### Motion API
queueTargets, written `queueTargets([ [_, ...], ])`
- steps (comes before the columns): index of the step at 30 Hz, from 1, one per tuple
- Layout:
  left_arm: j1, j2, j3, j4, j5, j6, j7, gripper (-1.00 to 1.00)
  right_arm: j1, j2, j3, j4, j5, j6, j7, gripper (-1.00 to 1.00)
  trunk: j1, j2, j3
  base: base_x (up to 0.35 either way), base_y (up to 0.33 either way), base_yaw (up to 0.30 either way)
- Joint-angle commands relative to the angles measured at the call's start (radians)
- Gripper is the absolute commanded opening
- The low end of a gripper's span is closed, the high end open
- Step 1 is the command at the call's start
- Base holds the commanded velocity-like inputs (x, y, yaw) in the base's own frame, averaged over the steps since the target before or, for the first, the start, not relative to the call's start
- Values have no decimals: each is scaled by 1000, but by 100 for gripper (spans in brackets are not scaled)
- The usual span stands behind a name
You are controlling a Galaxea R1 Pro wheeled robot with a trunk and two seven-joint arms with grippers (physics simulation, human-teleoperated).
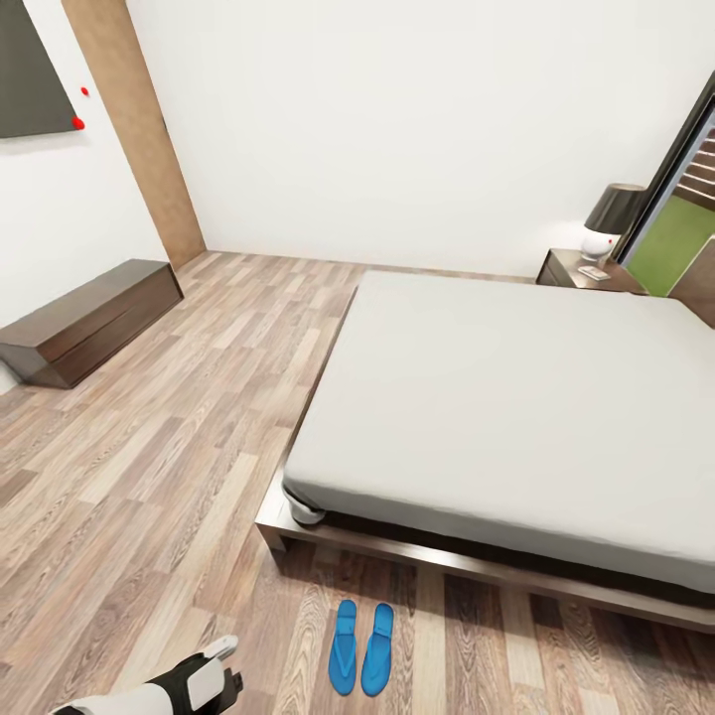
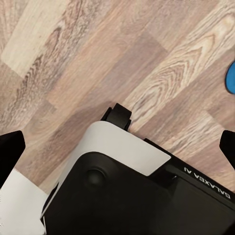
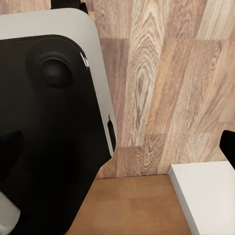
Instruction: In the bedroom, move the book from the bed onto either nightstand, and place the two sandals side by side next to the bed.
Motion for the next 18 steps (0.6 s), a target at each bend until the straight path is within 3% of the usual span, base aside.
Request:
queueTargets([
  [1, -1, 1, -8, 3, 6, 3, 2, 100, 0, -1, 6, -3, -6, 4, -3, 100, 0, -1, -1, 0, 0, 0],
  [18, 13, 3, -7, 19, 8, 3, 3, 100, 0, -1, 6, -3, -6, 4, -3, 100, 0, -1, -1, 0, 0, 0],
])
